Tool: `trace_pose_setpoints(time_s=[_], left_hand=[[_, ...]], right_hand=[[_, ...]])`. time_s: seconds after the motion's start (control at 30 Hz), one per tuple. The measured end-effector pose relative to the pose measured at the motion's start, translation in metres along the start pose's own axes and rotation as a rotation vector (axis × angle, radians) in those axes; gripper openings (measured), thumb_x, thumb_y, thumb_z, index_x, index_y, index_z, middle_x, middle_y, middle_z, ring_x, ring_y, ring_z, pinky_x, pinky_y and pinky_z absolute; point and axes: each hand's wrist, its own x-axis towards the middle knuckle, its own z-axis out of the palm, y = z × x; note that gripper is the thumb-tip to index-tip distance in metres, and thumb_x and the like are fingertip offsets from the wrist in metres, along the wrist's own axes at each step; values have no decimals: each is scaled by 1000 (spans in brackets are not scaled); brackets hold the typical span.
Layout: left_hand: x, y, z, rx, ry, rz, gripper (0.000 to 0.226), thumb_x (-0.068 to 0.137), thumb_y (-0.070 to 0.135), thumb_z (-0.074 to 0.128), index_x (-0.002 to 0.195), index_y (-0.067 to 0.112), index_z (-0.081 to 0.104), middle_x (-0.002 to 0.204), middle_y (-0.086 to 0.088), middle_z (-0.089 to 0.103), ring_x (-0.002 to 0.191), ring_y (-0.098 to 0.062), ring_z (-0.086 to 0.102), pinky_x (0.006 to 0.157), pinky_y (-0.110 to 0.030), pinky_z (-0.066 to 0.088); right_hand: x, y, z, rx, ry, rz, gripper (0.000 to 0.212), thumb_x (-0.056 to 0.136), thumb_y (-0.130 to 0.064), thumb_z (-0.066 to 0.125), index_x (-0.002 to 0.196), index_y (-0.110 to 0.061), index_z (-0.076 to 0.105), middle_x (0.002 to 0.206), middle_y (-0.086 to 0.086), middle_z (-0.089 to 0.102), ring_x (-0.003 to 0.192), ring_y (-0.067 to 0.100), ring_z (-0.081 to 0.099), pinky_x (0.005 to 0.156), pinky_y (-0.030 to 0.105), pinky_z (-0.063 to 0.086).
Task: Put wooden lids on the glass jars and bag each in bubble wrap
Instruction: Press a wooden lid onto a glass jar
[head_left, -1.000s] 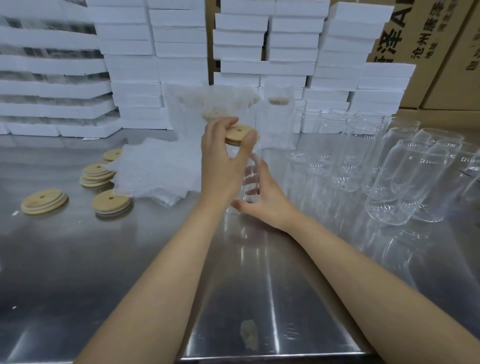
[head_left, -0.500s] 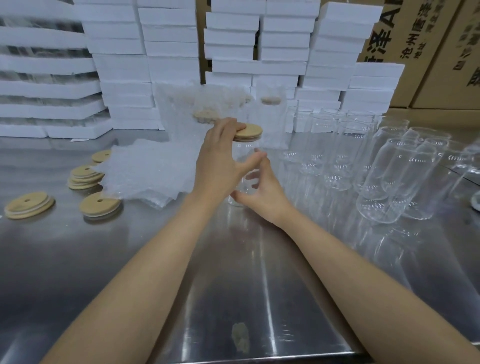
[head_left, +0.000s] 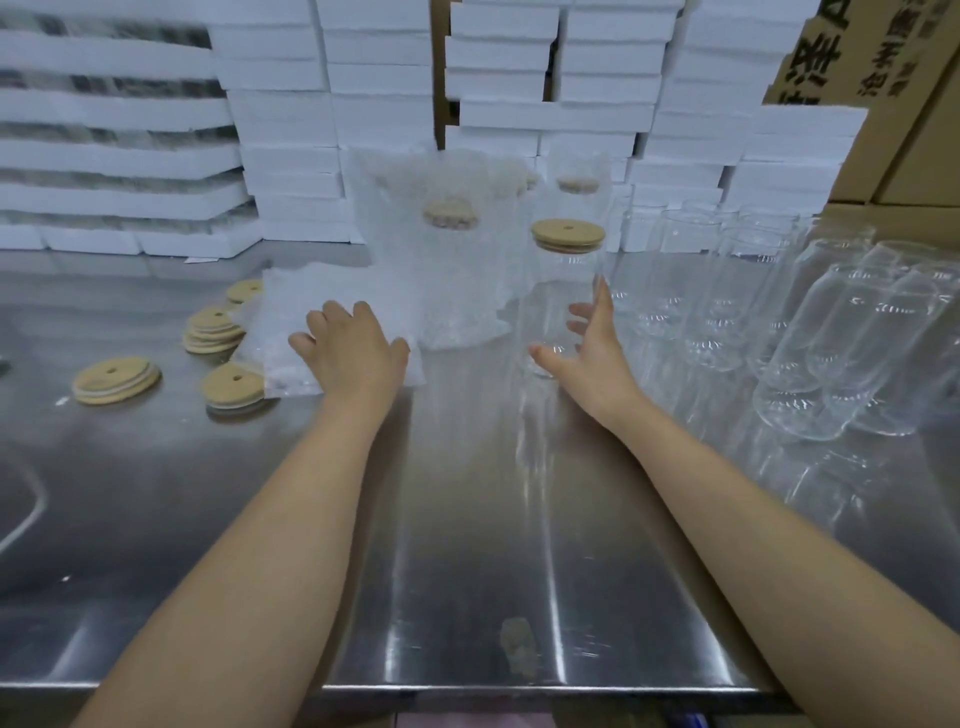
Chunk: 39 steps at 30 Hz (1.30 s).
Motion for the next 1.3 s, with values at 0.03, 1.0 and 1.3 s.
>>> trace_pose_setpoints(time_s=[0.03,1.0,1.3], left_hand=[[2,-1,-1,-13,35,9,24,90,28,53,101,8,61,107,-14,56,102,-32,48,83,-40,26],[-13,34,-38,-931,364,273,24,93,40,55,101,18,58,104,9,56,102,-10,51,86,-30,44],[-13,36,-31,-1015,-25,81,50,96,54,41,119,10,47,108,3,46,102,-12,44,90,-24,35]], right_hand=[[0,0,0,-4,0,-1,107,86,-19,73,155,-20,-8,145,6,33,129,16,39,98,24,34],[-30,-62,-3,889,-204,-37,27,84,0,65,101,-5,44,92,7,76,84,22,74,66,23,55],[-19,-64,-24,1020,-190,39,44,52,-42,88,83,-19,66,91,0,70,90,15,67,92,35,52]])
